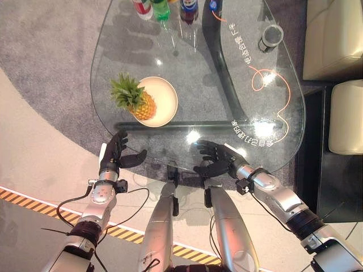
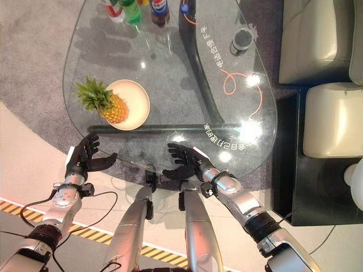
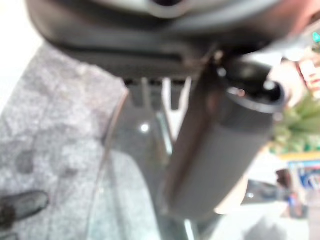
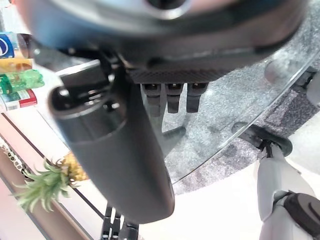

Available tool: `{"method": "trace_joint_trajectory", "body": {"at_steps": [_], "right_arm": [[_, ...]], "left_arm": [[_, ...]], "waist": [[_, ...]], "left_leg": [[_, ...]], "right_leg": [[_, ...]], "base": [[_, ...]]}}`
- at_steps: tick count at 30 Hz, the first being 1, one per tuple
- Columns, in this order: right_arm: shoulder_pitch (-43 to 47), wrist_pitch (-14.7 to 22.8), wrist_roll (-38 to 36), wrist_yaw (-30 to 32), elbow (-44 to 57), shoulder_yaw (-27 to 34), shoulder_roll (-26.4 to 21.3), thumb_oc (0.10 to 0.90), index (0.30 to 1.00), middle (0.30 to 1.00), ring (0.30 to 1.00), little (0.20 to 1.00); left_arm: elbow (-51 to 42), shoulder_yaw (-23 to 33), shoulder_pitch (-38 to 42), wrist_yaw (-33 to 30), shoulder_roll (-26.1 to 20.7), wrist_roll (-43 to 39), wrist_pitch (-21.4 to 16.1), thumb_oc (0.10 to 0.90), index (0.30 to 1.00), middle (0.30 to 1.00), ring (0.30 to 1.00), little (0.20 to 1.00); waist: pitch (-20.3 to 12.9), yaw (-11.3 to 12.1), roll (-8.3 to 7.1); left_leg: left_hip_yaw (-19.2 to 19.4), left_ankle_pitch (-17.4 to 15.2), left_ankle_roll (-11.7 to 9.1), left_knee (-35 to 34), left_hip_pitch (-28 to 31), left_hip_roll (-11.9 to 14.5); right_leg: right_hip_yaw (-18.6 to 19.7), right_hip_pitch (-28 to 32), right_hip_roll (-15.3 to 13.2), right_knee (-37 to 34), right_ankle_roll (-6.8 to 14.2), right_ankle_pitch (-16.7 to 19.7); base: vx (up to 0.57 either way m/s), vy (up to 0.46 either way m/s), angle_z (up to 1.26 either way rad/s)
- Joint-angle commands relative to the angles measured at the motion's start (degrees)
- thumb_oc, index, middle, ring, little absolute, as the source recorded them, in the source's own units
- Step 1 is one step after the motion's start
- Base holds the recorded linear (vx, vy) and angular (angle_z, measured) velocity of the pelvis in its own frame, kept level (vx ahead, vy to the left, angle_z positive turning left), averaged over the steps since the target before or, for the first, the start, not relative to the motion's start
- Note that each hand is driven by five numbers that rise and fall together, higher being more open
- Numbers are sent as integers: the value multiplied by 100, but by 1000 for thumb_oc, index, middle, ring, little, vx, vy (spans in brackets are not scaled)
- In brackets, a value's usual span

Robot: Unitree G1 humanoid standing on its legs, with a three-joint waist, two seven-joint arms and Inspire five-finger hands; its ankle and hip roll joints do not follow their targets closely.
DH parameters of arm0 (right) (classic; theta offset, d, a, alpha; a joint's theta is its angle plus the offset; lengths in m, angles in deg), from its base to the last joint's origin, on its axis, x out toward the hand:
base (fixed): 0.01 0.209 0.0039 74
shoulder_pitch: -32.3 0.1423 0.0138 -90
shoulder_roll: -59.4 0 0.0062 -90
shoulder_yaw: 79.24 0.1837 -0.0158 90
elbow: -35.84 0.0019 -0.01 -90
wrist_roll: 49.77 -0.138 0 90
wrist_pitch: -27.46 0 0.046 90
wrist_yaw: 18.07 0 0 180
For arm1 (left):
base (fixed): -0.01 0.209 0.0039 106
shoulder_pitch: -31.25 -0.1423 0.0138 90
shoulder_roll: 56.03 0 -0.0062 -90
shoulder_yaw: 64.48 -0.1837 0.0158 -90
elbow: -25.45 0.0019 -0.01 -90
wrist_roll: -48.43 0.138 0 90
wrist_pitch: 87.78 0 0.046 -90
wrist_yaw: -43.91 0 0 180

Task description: Pick up the fruit to the plate

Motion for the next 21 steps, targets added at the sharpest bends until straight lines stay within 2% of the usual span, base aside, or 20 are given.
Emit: {"method": "trace_joint_trajectory", "body": {"at_steps": [1, 3, 4, 8, 12, 16, 21], "right_arm": [[-394, 324, 42, -350, 435, 193, 36, 800, 900, 900, 900, 900], [-579, 298, 95, -411, 123, 300, 108, 800, 900, 900, 900, 900], [-618, 290, 86, -410, 58, 314, 126, 800, 900, 900, 900, 900], [-968, 264, -69, -476, -336, 498, 334, 800, 900, 900, 900, 900], [-1549, 330, 96, -406, -761, 720, 628, 800, 900, 900, 900, 900], [-1789, 299, 153, -377, -1118, 855, 835, 800, 900, 900, 900, 900], [-1986, 292, 220, -290, -2069, 999, 1154, 800, 900, 900, 900, 900]], "left_arm": [[-82, 382, -484, 108, 92, -193, -334, 800, 900, 900, 900, 900], [105, 475, -707, 237, 258, -255, -298, 800, 900, 900, 900, 900], [141, 486, -754, 255, 291, -275, -276, 800, 900, 900, 900, 900], [368, 523, -1067, 382, 540, -172, -202, 800, 900, 900, 900, 900], [589, 587, -1491, 446, 796, 47, -67, 800, 900, 900, 900, 900], [770, 672, -1687, 478, 931, 93, -18, 800, 900, 900, 900, 900], [1307, 744, -1858, 590, 1150, 342, 385, 800, 900, 900, 900, 900]], "waist": [[-142, -83, -14], [-147, -40, -55], [-175, -33, -62], [-479, 21, -124], [-856, 92, -211], [-1085, 130, -241], [-1581, 204, -261]], "left_leg": [[-273, -252, -7, 311, 266, -280], [-325, -287, -6, 147, 719, -270], [-331, -293, -4, 114, 780, -265], [-382, -310, -9, -144, 1158, -242], [-450, -335, -2, -448, 1664, -246], [-496, -358, 12, -552, 1909, -247], [-541, -395, 34, -709, 2285, -225]], "right_leg": [[-168, 806, -52, -793, 296, 94], [-193, 1305, -75, -990, 325, 95], [-196, 1373, -81, -1029, 329, 95], [-201, 1812, -93, -1341, 356, 136], [-225, 2439, -105, -1750, 400, 190], [-254, 2731, -121, -1909, 420, 215], [-343, 3166, -154, -2133, 455, 245]], "base": [[23, -13, 4], [44, -17, 8], [56, -14, 13], [78, -19, 17], [109, -26, 12], [68, 2, 11], [97, 5, 15]]}}
